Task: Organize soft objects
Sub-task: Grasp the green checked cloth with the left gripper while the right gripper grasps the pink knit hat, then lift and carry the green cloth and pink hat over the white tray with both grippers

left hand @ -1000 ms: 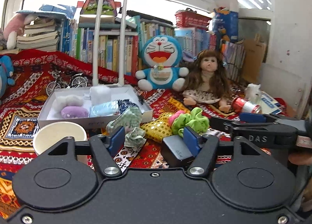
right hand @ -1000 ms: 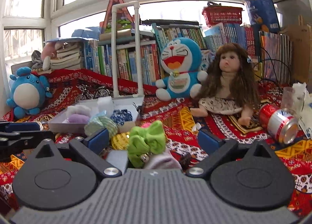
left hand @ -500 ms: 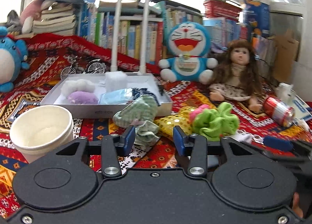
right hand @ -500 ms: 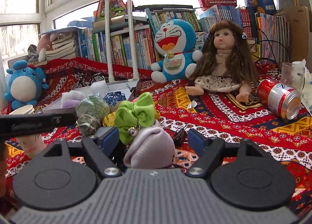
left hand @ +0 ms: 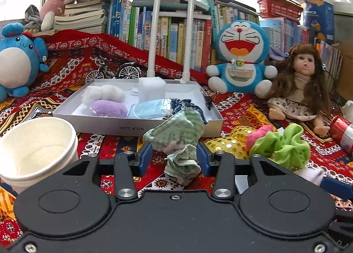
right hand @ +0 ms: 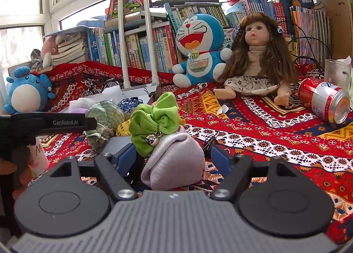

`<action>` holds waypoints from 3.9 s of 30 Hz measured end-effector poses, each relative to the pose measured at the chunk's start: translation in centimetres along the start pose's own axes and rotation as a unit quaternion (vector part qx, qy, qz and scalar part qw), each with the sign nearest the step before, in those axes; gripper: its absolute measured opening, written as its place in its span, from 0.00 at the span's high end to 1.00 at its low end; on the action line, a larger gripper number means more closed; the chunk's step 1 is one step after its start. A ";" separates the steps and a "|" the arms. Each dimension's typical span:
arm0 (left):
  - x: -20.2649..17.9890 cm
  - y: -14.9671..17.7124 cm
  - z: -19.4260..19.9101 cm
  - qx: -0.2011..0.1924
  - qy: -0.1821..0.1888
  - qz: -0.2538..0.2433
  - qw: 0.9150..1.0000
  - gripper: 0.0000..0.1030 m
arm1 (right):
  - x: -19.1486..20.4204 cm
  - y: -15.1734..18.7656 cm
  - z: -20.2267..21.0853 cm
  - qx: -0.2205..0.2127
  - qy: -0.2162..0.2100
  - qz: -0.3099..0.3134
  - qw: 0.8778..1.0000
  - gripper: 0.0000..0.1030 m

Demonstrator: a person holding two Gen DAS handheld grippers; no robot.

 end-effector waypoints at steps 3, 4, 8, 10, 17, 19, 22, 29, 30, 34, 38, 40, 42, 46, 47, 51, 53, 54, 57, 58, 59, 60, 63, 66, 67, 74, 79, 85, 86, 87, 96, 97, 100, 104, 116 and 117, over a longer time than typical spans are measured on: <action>0.1 0.1 -0.6 0.005 -0.002 0.004 1.000 0.59 | -0.4 0.3 -0.2 0.000 0.015 0.002 1.000 0.24; 0.1 0.2 -0.8 0.007 -0.002 0.005 1.000 0.59 | -0.4 0.3 -0.3 0.001 0.019 0.004 1.000 0.24; -0.2 0.5 -1.5 0.015 0.000 0.002 1.000 0.57 | -0.6 0.5 -0.6 0.002 0.022 0.003 1.000 0.24; -0.3 0.6 -1.8 0.017 -0.004 0.001 1.000 0.56 | -0.6 0.5 -0.7 0.002 0.025 0.005 1.000 0.24; -0.6 0.7 -2.6 0.022 -0.008 0.001 1.000 0.54 | -0.5 0.7 -1.3 0.004 0.021 0.003 1.000 0.24; -0.7 0.7 -2.7 0.022 -0.007 0.000 1.000 0.54 | -0.4 0.7 -1.4 0.006 0.020 0.005 1.000 0.24; -0.8 0.8 -2.8 0.022 -0.006 -0.001 1.000 0.54 | -0.3 0.8 -1.6 0.008 0.017 0.006 1.000 0.24; -0.9 0.8 -3.0 0.022 -0.004 0.002 1.000 0.53 | -0.2 1.0 -1.9 0.010 0.015 0.001 1.000 0.24; -1.0 0.7 -3.1 0.022 -0.004 0.002 1.000 0.53 | -0.3 1.0 -1.9 0.010 0.015 0.000 1.000 0.24; -1.0 0.7 -3.1 0.021 -0.006 0.002 1.000 0.52 | -0.3 1.0 -2.0 0.011 0.013 -0.003 1.000 0.24; -0.7 0.7 -3.4 0.023 -0.018 0.011 1.000 0.40 | -0.3 1.0 -2.0 0.010 0.013 -0.003 1.000 0.24; -0.4 0.8 -3.7 0.027 -0.023 0.018 0.999 0.35 | -0.3 1.0 -2.0 0.010 0.013 -0.003 1.000 0.24; -0.3 0.8 -3.9 0.033 -0.020 0.026 0.999 0.34 | -0.3 1.0 -2.0 0.010 0.013 -0.004 1.000 0.24; -0.3 0.8 -4.2 0.038 -0.016 0.035 0.999 0.34 | -0.2 1.0 -2.1 0.010 0.013 -0.005 1.000 0.24; -0.3 0.8 -4.3 0.040 -0.014 0.037 0.998 0.33 | -0.2 1.1 -2.1 0.010 0.012 -0.005 1.000 0.24; -0.4 0.9 -4.6 0.051 -0.005 0.052 0.997 0.35 | -0.1 1.1 -2.2 0.013 0.012 -0.004 1.000 0.24; -0.5 1.0 -4.7 0.052 0.002 0.056 0.997 0.47 | -0.1 1.1 -2.3 0.014 0.012 -0.003 1.000 0.24; -0.6 1.0 -4.6 0.050 0.009 0.055 0.997 0.62 | -0.1 1.1 -2.3 0.015 0.012 -0.002 1.000 0.24; -1.2 0.9 -4.0 0.039 0.020 0.042 0.998 0.71 | 0.0 1.1 -2.4 0.019 0.015 0.003 1.000 0.24; -1.4 0.8 -3.8 0.034 0.019 0.035 0.999 0.71 | 0.1 1.1 -2.5 0.021 0.016 0.005 1.000 0.24; -1.5 0.8 -3.5 0.030 0.019 0.029 0.999 0.72 | 0.2 1.1 -2.5 0.023 0.017 0.008 1.000 0.24; -1.6 0.8 -3.4 0.028 0.021 0.027 0.999 0.72 | 0.2 1.2 -2.5 0.026 0.018 0.009 0.999 0.24; -1.7 0.5 -2.7 0.022 0.024 0.022 0.999 0.72 | 0.2 1.3 -2.6 0.032 0.017 0.003 0.999 0.35; -1.6 0.1 -1.8 0.006 0.024 0.016 1.000 0.72 | 0.2 1.3 -2.5 0.032 0.018 -0.001 0.999 0.42; -1.6 -0.2 -1.5 0.000 0.025 0.014 1.000 0.72 | 0.2 1.3 -2.4 0.031 0.018 -0.006 0.999 0.44; -1.8 -1.2 0.3 -0.020 0.036 0.004 0.999 0.72 | -0.5 1.0 -1.4 0.023 0.035 -0.035 0.999 0.52; -2.0 -1.3 1.3 -0.018 0.044 0.000 0.999 0.72 | -1.1 0.4 -0.1 0.010 0.054 -0.041 0.998 0.52; -2.1 -1.4 2.3 -0.010 0.057 -0.003 0.998 0.72 | -1.8 -0.7 1.2 -0.005 0.073 -0.045 0.996 0.52; -2.1 -1.4 2.5 -0.008 0.061 -0.004 0.998 0.72 | -1.8 -0.9 1.4 -0.006 0.074 -0.045 0.996 0.52; -2.2 -1.5 2.8 -0.006 0.065 -0.005 0.998 0.72 | -1.8 -1.1 1.6 -0.008 0.076 -0.044 0.996 0.52; -2.5 -3.5 5.8 0.000 0.102 -0.026 0.994 0.72 | -0.8 -4.1 2.8 -0.029 0.068 -0.037 0.997 0.52; -2.5 -3.8 6.1 0.001 0.106 -0.029 0.994 0.72 | -0.5 -4.4 2.7 -0.031 0.063 -0.037 0.997 0.52; -2.3 -5.1 7.1 -0.011 0.112 -0.044 0.993 0.72 | 0.5 -5.6 2.5 -0.035 0.049 -0.032 0.998 0.52; -1.5 -7.6 8.2 -0.005 0.132 -0.049 0.990 0.72 | 2.2 -7.3 1.9 -0.039 0.025 -0.023 0.999 0.52; 4.8 -15.1 8.2 -0.023 0.131 -0.059 0.989 0.71 | 7.8 -13.6 -0.8 -0.043 -0.050 0.012 0.998 0.52; 5.4 -15.4 8.0 -0.026 0.128 -0.063 0.989 0.71 | 8.1 -13.9 -1.1 -0.041 -0.052 0.015 0.998 0.52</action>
Point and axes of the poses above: each gripper's, at about its wrist camera, not at the fingertips, and z roughly against the way its jaws point, x to its left, y to its underside, the point moved 10 cm from there along -z, roughly the way its jaws point, and after that the axes turned 8 degrees about -y, right-handed, at the moved point
